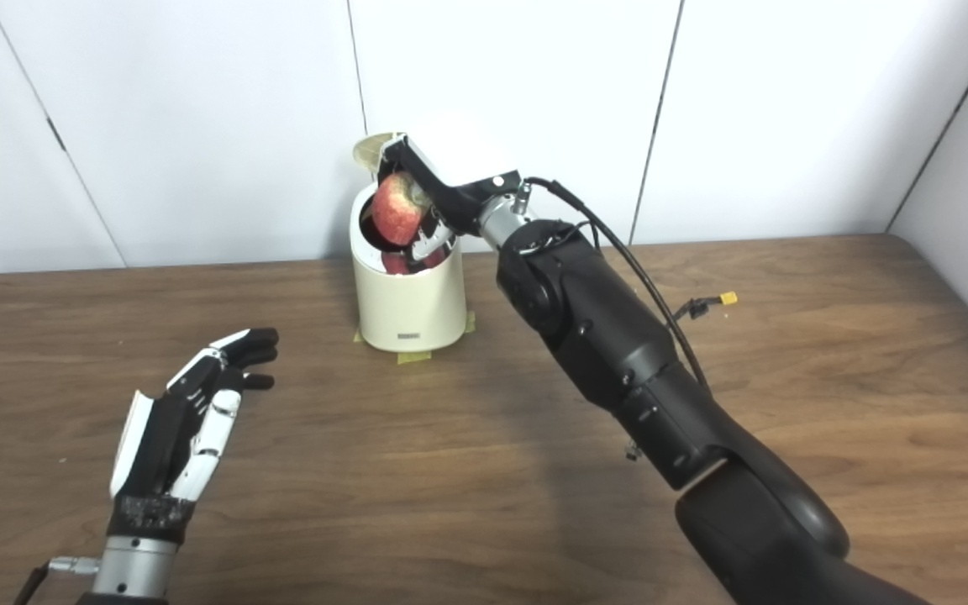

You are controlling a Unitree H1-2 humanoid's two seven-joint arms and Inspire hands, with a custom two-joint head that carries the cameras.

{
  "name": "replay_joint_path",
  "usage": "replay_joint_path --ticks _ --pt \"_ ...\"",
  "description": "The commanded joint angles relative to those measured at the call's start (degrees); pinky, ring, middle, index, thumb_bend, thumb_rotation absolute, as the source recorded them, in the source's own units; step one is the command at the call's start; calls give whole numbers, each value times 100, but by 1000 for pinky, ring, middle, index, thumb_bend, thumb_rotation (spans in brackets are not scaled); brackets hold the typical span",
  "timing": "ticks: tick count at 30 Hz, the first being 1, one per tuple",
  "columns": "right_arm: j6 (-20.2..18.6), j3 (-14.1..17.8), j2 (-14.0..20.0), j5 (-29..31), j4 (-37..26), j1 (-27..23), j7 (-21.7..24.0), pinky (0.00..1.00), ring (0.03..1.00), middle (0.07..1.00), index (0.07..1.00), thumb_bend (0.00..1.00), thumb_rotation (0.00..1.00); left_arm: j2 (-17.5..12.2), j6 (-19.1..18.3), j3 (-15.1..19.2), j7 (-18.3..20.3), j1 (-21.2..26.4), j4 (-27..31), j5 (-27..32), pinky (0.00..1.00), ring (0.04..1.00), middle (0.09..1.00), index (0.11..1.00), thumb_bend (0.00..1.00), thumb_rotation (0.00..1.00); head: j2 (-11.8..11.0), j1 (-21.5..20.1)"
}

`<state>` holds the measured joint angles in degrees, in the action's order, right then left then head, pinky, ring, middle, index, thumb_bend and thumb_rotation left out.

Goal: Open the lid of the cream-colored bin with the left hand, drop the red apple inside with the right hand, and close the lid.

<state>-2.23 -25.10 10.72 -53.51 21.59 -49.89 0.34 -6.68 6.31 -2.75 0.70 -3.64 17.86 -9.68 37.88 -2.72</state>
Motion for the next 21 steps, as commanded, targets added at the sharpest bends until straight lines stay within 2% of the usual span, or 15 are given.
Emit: replay_joint_path --ticks 1,3,5,10,15,17,21 --pt "34 46 72 35 -233 -241 12 334 451 626 547 893 134 78 31 -13 -4 30 137 -10 691 791 808 776 248 787 4 -4" --pt "53 37 93 51 -258 -250 45 335 452 636 566 966 130 82 47 -19 -13 35 119 -17 690 791 808 776 246 784 -4 -8" --pt "69 28 109 42 -258 -263 56 341 456 643 574 988 127 79 55 -23 -14 39 103 -10 693 792 809 776 247 780 -4 -10" --pt "47 18 120 14 -249 -283 75 317 434 651 575 985 106 74 30 -24 -11 37 107 -6 700 794 809 777 249 778 -6 -15" --pt "-39 -15 145 -67 -282 -298 186 334 441 669 600 993 122 71 42 -29 -3 36 108 29 693 794 810 776 252 778 7 -18" --pt "-102 -46 154 -177 -288 -307 178 304 418 693 622 999 150 79 17 -27 -6 38 111 35 693 793 809 776 249 769 9 -19" --pt "-125 -50 136 -296 -244 -316 67 282 388 682 626 1000 150 79 16 -30 -7 45 88 39 689 790 807 775 254 747 -4 -20"
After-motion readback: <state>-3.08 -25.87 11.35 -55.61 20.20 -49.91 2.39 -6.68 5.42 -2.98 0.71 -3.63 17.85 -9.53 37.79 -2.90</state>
